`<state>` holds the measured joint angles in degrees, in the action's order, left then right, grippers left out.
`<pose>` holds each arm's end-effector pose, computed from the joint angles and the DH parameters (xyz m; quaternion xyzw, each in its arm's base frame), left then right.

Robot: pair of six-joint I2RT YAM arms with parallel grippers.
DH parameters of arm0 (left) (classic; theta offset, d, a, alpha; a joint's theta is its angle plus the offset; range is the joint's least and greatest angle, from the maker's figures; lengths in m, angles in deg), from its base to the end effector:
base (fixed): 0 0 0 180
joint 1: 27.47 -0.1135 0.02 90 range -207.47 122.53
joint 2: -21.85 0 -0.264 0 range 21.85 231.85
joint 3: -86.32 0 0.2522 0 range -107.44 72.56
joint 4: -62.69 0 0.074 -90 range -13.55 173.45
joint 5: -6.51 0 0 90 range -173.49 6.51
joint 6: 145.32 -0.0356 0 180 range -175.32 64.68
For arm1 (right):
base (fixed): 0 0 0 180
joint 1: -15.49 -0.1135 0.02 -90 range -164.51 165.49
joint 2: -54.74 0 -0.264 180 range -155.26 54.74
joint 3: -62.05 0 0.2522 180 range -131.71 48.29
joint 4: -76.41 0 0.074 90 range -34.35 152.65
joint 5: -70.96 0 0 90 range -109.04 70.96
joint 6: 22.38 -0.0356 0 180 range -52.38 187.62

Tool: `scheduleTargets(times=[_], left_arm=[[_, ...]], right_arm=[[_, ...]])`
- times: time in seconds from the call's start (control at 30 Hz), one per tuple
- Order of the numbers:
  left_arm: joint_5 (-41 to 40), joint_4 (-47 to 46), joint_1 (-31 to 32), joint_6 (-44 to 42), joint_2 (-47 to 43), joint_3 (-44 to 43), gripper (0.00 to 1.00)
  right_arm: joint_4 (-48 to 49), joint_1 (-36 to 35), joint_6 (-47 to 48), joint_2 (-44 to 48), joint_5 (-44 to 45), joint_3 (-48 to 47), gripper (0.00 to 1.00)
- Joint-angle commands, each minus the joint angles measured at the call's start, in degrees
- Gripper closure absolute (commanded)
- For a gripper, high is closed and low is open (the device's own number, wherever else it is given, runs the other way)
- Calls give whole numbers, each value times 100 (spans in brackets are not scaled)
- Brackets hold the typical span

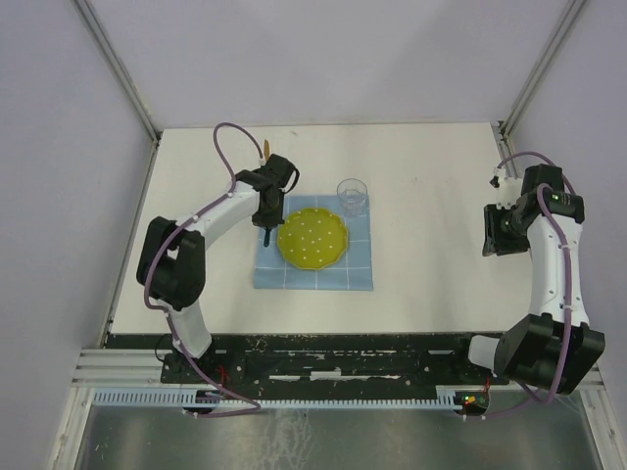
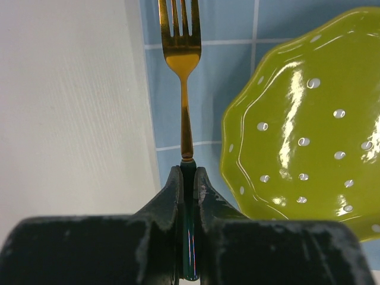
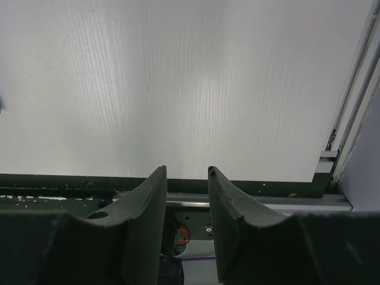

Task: Set the dinner table for one person
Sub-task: Place the fork on the napkin.

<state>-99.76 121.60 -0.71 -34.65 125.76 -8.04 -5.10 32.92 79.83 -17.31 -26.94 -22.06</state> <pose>0.3365 -0.1585 0.2273 0.0253 0.9725 0.0529 0.2253 0.2148 -0.0623 0.3150 0.0324 0.9812 0.0200 0.1894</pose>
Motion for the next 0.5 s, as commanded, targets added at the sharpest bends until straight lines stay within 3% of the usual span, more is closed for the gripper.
scheduleTargets(times=[0.0, 0.47], left_arm=[[-26, -401, 91, 348, -187, 110, 97], [-60, -393, 101, 346, 189, 24, 97]], right_arm=[[77, 32, 9, 188, 25, 27, 58], [60, 33, 31, 208, 74, 26, 58]])
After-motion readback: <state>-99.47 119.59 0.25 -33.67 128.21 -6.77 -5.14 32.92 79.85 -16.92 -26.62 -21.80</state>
